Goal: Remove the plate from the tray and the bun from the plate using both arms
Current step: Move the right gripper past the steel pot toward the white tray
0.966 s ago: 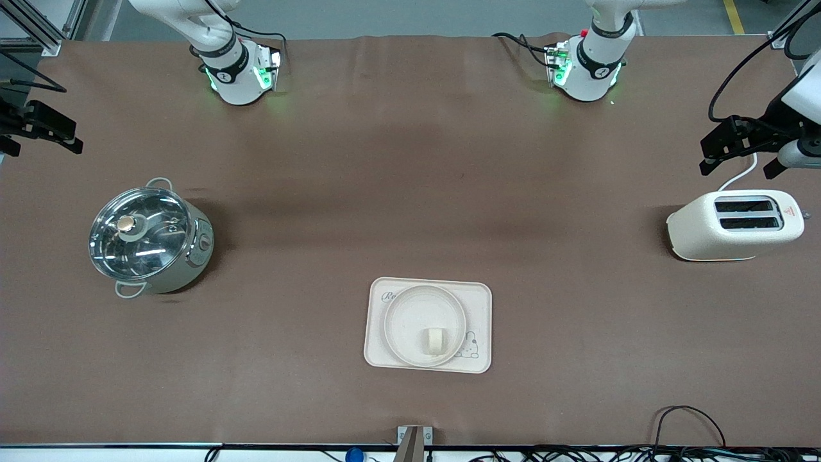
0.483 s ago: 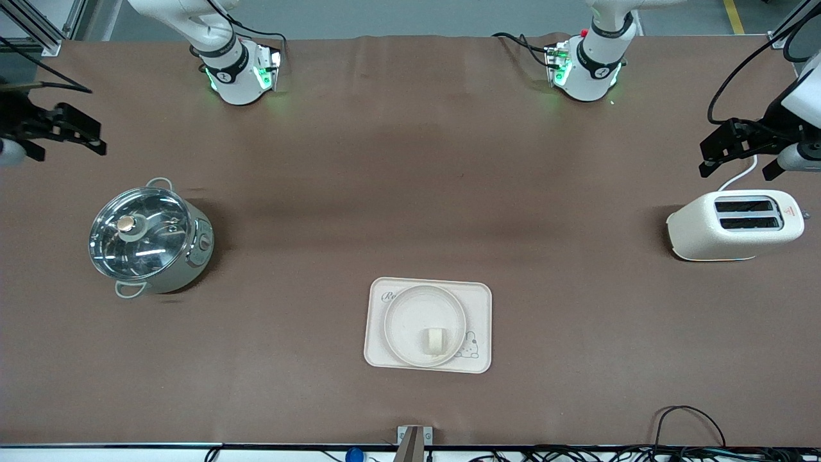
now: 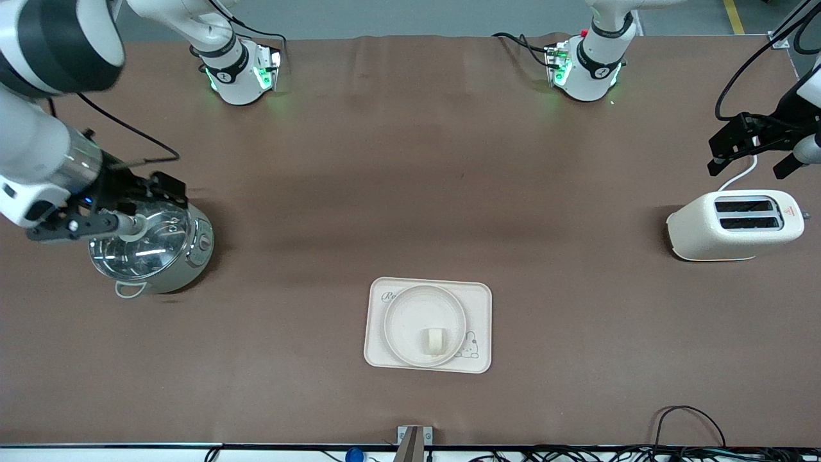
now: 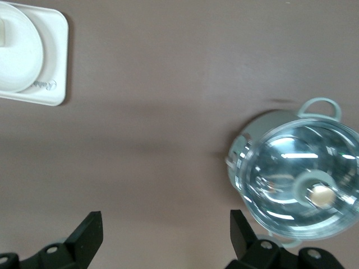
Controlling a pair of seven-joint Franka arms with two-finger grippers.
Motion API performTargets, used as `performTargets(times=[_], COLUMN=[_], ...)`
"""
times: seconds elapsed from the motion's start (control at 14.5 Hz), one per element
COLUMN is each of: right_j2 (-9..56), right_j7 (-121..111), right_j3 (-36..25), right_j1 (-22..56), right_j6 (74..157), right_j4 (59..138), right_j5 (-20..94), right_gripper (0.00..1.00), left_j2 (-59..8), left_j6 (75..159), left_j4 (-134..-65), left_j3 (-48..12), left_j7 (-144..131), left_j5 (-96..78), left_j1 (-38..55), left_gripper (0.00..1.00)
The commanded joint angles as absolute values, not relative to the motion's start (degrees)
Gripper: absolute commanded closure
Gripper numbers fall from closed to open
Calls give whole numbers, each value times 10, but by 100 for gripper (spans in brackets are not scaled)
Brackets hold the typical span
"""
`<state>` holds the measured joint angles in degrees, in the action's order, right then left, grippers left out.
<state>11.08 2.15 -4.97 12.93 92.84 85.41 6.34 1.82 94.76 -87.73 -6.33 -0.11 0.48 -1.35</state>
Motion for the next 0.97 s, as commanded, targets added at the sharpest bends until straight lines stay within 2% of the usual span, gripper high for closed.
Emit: performTargets(times=[0.0,0.28,0.55,0.76,0.9], right_j2=[132,252,362,472,537], right_j7=[58,74,138,239,256], right_j3=[-52,-52,-52,-52,-53], right_j1=[150,196,262,302,315], right_j6=[1012,1172,1307,1397,1399], right_j4=[895,888,859,755,675], right_j5=[112,206,243,243,241], right_gripper=[0,0,0,0,0], left_j2=[7,7,7,7,7], left_j6=[943,939,938,938,938], left_j4=[-862,-862,-862,-863,-862], left_j3=[-62,-62,-62,-62,-62], left_j7=[-3,-4,-4,-4,-4], left_j5=[4,4,4,4,4], left_j1=[-15,-15,-15,-15,-14], left_gripper=[0,0,0,0,0])
